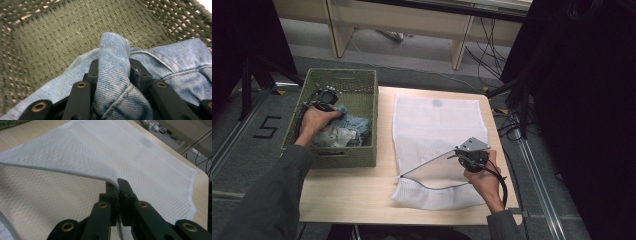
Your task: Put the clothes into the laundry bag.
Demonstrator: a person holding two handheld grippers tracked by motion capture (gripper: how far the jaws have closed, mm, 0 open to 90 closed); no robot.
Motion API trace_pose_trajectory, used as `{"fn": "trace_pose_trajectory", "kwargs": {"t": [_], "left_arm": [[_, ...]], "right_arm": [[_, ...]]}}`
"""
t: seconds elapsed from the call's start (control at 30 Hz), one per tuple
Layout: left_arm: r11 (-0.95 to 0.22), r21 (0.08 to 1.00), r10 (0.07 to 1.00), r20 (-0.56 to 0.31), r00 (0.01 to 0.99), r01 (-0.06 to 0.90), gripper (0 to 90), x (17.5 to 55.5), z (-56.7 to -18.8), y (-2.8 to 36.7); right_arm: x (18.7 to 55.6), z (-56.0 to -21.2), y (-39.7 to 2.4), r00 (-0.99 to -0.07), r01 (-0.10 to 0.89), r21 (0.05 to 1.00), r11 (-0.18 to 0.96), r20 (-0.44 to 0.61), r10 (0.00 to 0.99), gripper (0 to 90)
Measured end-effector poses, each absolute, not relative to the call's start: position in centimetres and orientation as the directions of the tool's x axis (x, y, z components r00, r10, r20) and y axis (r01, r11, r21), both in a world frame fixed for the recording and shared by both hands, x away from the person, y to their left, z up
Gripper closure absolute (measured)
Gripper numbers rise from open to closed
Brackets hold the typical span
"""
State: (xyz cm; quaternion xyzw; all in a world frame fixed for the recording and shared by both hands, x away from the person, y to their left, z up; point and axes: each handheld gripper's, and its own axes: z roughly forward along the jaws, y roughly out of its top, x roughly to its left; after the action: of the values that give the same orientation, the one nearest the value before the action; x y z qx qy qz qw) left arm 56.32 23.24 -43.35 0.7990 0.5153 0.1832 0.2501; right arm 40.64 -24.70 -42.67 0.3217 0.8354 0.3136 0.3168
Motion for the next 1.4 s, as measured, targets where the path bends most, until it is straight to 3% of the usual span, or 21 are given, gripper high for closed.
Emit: {"fn": "trace_pose_trajectory", "kwargs": {"t": [0.13, 0.33, 0.6, 0.73, 0.97, 1.07, 1.1, 1.17, 1.2, 1.37, 1.4], "left_arm": [[-0.312, 0.579, 0.913, -0.037, 0.407, 0.753, 53.3, 56.3, -43.5, 23.3], [-0.309, 0.492, 0.904, -0.114, 0.412, 0.814, 16.1, 55.9, -44.5, 22.8], [-0.352, 0.452, 0.892, -0.102, 0.439, 0.82, 8.5, 56.0, -46.6, 22.3], [-0.427, 0.452, 0.861, -0.062, 0.505, 0.783, 17.5, 56.5, -47.1, 22.3], [-0.427, 0.498, 0.862, -0.027, 0.506, 0.755, 51.6, 56.4, -47.1, 22.0], [-0.409, 0.516, 0.87, -0.03, 0.493, 0.753, 55.4, 56.4, -46.9, 21.8], [-0.369, 0.545, 0.87, -0.082, 0.485, 0.753, 59.5, 56.5, -46.8, 21.8], [-0.361, 0.556, 0.866, -0.099, 0.491, 0.749, 61.5, 56.5, -46.5, 21.9], [-0.339, 0.588, 0.841, -0.16, 0.516, 0.734, 62.0, 56.3, -45.9, 21.7], [-0.281, 0.621, 0.793, -0.279, 0.541, 0.732, 61.9, 56.2, -45.0, 22.2], [-0.298, 0.605, 0.807, -0.253, 0.534, 0.738, 61.1, 56.1, -45.2, 22.2]], "right_arm": [[40.6, -42.7, -24.6, -0.593, 0.341, 0.73, 0.592, -0.321, 0.738, 88.3], [40.6, -42.8, -24.5, -0.596, 0.345, 0.726, 0.595, -0.319, 0.737, 88.0], [40.6, -42.9, -24.5, -0.608, 0.35, 0.715, 0.605, -0.318, 0.728, 87.4], [40.5, -43.0, -24.3, -0.613, 0.341, 0.715, 0.61, -0.322, 0.721, 87.2], [40.6, -42.9, -24.3, -0.606, 0.35, 0.724, 0.594, -0.309, 0.733, 87.1], [40.7, -42.9, -24.3, -0.606, 0.346, 0.727, 0.594, -0.31, 0.732, 87.1], [40.7, -43.0, -24.3, -0.609, 0.346, 0.724, 0.597, -0.31, 0.73, 87.1], [40.7, -42.9, -24.3, -0.608, 0.348, 0.725, 0.595, -0.308, 0.732, 87.2], [40.6, -42.9, -24.2, -0.602, 0.385, 0.724, 0.572, -0.272, 0.751, 87.2], [40.9, -43.0, -24.2, -0.61, 0.361, 0.724, 0.588, -0.293, 0.736, 87.3], [41.0, -43.0, -24.2, -0.613, 0.349, 0.727, 0.592, -0.301, 0.731, 87.2]]}}
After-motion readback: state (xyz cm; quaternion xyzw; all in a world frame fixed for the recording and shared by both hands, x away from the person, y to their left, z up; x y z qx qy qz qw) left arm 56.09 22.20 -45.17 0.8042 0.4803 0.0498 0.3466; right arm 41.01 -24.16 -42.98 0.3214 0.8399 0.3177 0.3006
